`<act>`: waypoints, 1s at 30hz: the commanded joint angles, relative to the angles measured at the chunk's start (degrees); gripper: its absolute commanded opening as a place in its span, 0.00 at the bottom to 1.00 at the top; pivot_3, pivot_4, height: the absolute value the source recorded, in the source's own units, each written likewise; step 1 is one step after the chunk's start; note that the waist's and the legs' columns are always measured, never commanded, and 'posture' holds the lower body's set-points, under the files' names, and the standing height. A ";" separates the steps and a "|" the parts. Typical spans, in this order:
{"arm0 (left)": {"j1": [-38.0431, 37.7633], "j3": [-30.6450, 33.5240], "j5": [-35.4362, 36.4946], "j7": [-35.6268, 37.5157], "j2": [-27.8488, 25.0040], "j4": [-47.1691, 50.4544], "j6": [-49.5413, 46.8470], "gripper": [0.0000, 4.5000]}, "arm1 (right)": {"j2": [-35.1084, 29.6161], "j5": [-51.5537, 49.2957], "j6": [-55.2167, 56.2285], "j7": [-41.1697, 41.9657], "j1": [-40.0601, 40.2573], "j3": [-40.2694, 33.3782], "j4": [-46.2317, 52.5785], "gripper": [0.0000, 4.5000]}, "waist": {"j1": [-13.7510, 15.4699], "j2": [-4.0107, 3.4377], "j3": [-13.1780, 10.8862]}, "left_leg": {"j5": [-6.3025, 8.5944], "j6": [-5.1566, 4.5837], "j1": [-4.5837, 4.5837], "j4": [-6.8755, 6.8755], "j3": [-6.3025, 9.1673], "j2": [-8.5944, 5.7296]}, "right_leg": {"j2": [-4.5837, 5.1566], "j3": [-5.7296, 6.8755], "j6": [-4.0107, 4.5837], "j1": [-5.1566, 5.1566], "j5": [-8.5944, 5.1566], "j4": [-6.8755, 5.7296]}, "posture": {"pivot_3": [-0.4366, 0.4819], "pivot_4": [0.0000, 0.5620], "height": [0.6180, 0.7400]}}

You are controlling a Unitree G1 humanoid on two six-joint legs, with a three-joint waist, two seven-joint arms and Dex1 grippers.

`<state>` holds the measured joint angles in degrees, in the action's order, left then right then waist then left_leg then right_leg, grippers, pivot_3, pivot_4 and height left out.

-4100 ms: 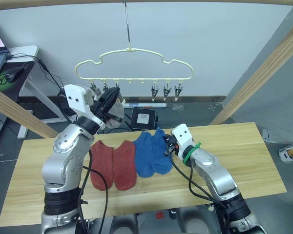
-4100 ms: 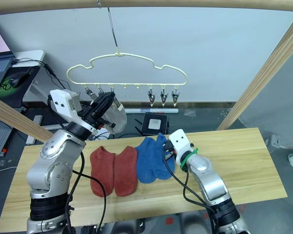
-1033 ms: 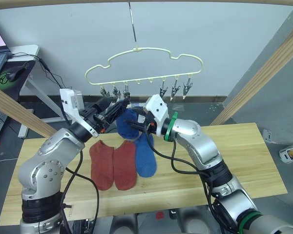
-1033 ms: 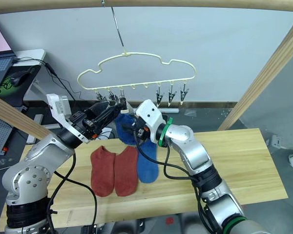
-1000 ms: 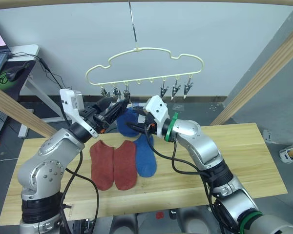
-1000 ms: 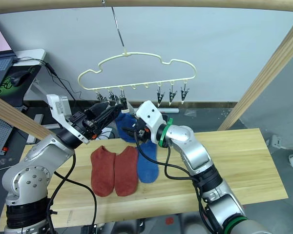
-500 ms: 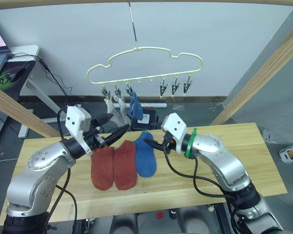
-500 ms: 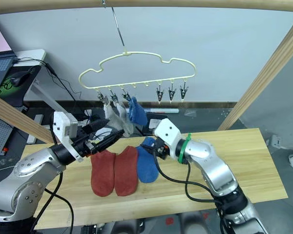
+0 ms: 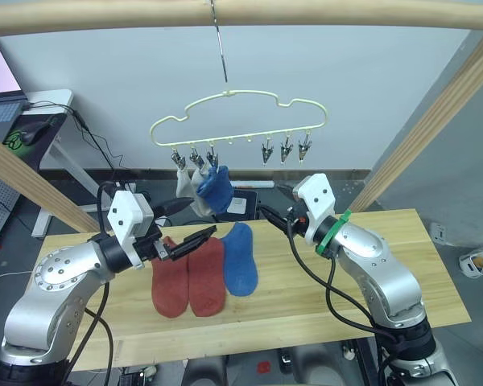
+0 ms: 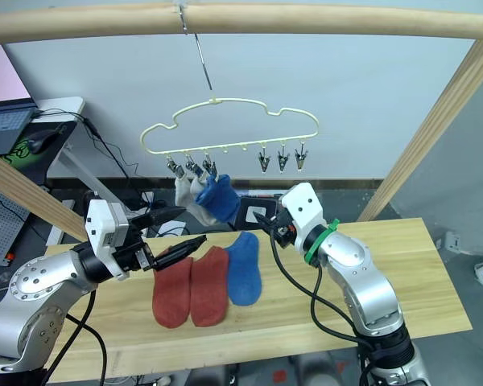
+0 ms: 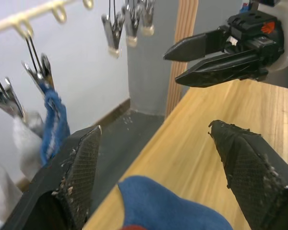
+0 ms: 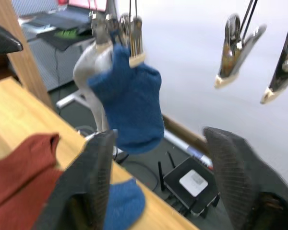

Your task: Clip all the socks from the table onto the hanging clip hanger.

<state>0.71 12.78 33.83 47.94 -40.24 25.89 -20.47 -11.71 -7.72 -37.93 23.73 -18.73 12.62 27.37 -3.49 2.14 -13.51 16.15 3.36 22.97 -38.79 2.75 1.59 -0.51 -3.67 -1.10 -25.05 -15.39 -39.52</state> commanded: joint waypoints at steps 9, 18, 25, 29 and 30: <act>3.51 0.04 -0.37 -0.71 0.55 -0.18 0.48 0.87 | 7.82 4.39 1.41 -10.16 -6.24 0.49 -7.60 0.50 | -0.26 0.03 1.53 | -0.02 0.01 -0.15 -0.09 -0.15 0.02 | -0.23 -0.05 0.10 0.02 0.06 -0.33 | 0.42 0.21 1.00; 5.79 -0.49 0.37 -1.20 0.86 -0.37 -1.01 0.87 | 13.07 5.71 4.82 -15.59 -11.52 -1.70 -16.10 0.50 | -0.51 0.08 2.16 | -0.03 0.02 -0.19 -0.09 -0.19 0.03 | -0.35 -0.06 0.19 0.01 0.11 -0.41 | 0.42 0.20 1.00; 6.61 -0.94 0.16 -1.39 0.99 -0.46 -1.36 0.87 | 13.85 6.71 7.75 -16.87 -14.31 -2.84 -20.73 0.50 | -0.67 0.09 2.21 | -0.03 0.02 -0.18 -0.10 -0.21 0.05 | -0.33 -0.07 0.20 0.01 0.12 -0.43 | 0.43 0.20 1.00; 6.82 -1.05 0.03 -1.43 1.01 -0.49 -1.47 0.87 | 14.38 6.31 8.84 -16.85 -15.59 -3.50 -22.73 0.50 | -0.93 0.09 2.22 | -0.03 0.02 -0.19 -0.10 -0.22 0.05 | -0.33 -0.07 0.22 0.00 0.13 -0.46 | 0.43 0.20 1.00; 6.85 -1.08 0.02 -1.45 1.01 -0.48 -1.50 0.87 | 14.49 6.25 9.12 -16.81 -15.90 -3.57 -23.28 0.50 | -1.02 0.08 2.22 | -0.03 0.02 -0.19 -0.11 -0.21 0.05 | -0.33 -0.07 0.23 0.00 0.14 -0.47 | 0.43 0.20 1.00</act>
<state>6.93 11.52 33.74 46.77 -39.22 24.42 -22.12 2.21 -1.28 -30.69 7.48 -33.04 10.01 3.52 -4.50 2.22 -11.29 16.11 3.37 22.78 -38.90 2.55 1.65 -0.84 -3.74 -0.87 -25.05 -15.25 -39.98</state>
